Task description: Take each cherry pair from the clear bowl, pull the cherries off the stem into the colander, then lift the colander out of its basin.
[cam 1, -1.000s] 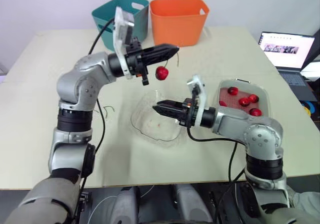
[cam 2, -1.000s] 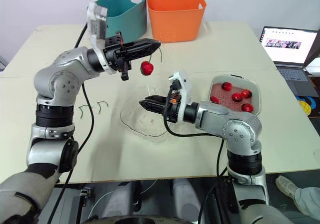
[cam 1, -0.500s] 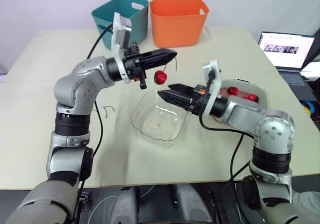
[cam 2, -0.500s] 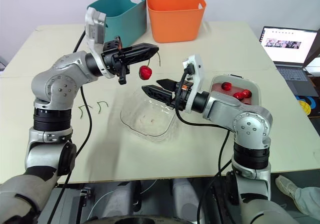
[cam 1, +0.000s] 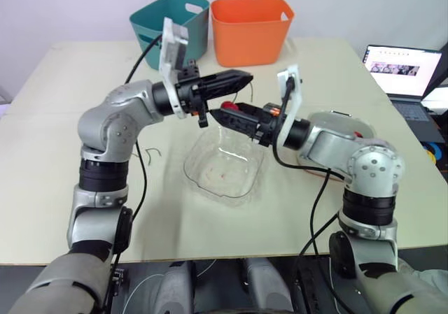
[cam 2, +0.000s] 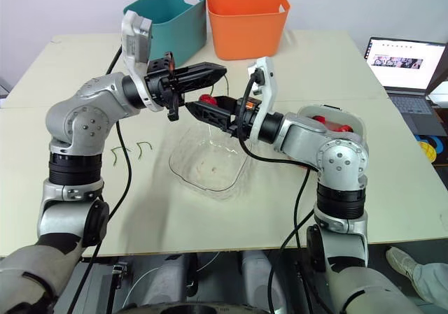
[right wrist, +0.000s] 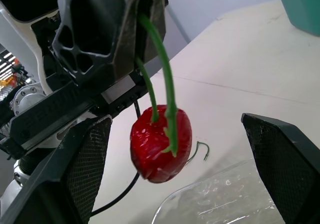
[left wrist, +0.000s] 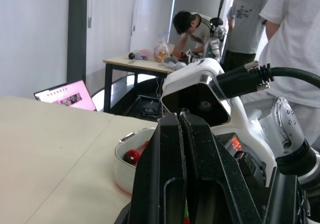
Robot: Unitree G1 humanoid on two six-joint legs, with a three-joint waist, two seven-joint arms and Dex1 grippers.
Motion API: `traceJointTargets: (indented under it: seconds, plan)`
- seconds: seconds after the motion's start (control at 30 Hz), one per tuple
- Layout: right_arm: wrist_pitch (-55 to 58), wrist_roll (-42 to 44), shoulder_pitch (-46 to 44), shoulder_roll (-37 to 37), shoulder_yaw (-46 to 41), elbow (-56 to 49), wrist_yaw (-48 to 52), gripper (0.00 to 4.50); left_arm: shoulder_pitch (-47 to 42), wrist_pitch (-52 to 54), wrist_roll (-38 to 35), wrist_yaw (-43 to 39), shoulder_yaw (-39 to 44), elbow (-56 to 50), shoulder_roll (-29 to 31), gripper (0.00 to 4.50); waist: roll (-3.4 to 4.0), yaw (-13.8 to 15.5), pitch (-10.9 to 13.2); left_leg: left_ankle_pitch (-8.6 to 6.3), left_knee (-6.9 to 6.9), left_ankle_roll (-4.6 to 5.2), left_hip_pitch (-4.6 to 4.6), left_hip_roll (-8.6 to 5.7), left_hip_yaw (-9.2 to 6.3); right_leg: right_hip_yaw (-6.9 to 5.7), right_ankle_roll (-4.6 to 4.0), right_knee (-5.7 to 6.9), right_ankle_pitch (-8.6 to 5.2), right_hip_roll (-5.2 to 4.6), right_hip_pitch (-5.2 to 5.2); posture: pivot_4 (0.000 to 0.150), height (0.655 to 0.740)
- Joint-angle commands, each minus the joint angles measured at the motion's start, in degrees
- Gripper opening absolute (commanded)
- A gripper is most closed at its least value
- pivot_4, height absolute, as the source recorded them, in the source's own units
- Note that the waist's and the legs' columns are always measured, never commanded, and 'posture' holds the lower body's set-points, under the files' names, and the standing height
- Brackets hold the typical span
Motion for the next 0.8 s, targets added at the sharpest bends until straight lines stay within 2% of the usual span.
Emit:
traceJointTargets:
  seconds: [0.03,0.13,0.17,0.23,0.3,0.33,0.8]
  plan:
    - [-1.4,0.4,-1.5,0.8,0.3,-0.7,0.2,3.82,-0.3,-0.1,-1.2,0.2,0.2,-2.1,-0.1,0.0,0.0,0.0,0.0,0.0,0.0,0.0,0.0,0.0,0.0,0.0,0.0,0.0,0.0,0.0,0.0,0.15,0.74]
    - [-1.7,0.5,-1.4,0.9,0.4,-0.8,0.1,2.72,-0.2,-0.1,-1.1,0.2,0.2,-2.1,0.1,0.0,0.0,0.0,0.0,0.0,-0.01,0.0,0.0,0.0,0.0,0.0,0.0,0.0,0.0,0.0,-0.01,0.15,0.74]
    - [-1.7,0.5,-1.3,0.8,0.5,-0.9,0.1,2.5,-0.1,-0.1,-1.1,0.1,0.2,-2.1,0.1,0.0,0.0,0.0,0.0,0.0,-0.01,0.0,0.0,0.0,0.0,0.0,0.0,0.0,0.0,0.01,-0.01,0.15,0.74]
    - [-1.7,0.6,-1.1,0.7,0.6,-1.1,0.2,1.65,-0.2,-0.2,-1.0,0.1,0.3,-1.9,0.2,0.0,0.0,0.0,0.0,0.0,-0.01,0.0,0.0,0.0,0.0,0.0,0.0,0.0,0.0,0.0,-0.01,0.15,0.74]
    - [-1.6,0.6,-0.9,0.6,0.7,-1.3,0.3,1.01,-0.3,-0.3,-0.9,0.0,0.3,-1.7,0.3,0.0,0.0,0.0,0.0,0.0,-0.01,0.0,0.0,0.0,0.0,0.0,0.0,0.0,0.0,0.0,0.0,0.15,0.74]
    - [-1.6,0.6,-0.8,0.5,0.7,-1.4,0.4,0.83,-0.4,-0.4,-0.9,0.0,0.3,-1.6,0.3,0.0,0.0,0.0,0.0,0.0,-0.01,0.0,0.0,0.0,0.0,0.0,0.0,0.0,0.0,0.0,0.0,0.15,0.74]
    - [-0.1,-0.7,4.5,-1.0,5.0,-5.7,1.5,0.8,-3.4,-2.6,0.6,0.1,1.4,1.9,0.2,0.0,0.0,0.0,0.0,0.0,0.0,0.0,-0.01,0.0,0.0,0.0,0.0,-0.01,0.0,0.0,-0.01,0.15,0.74]
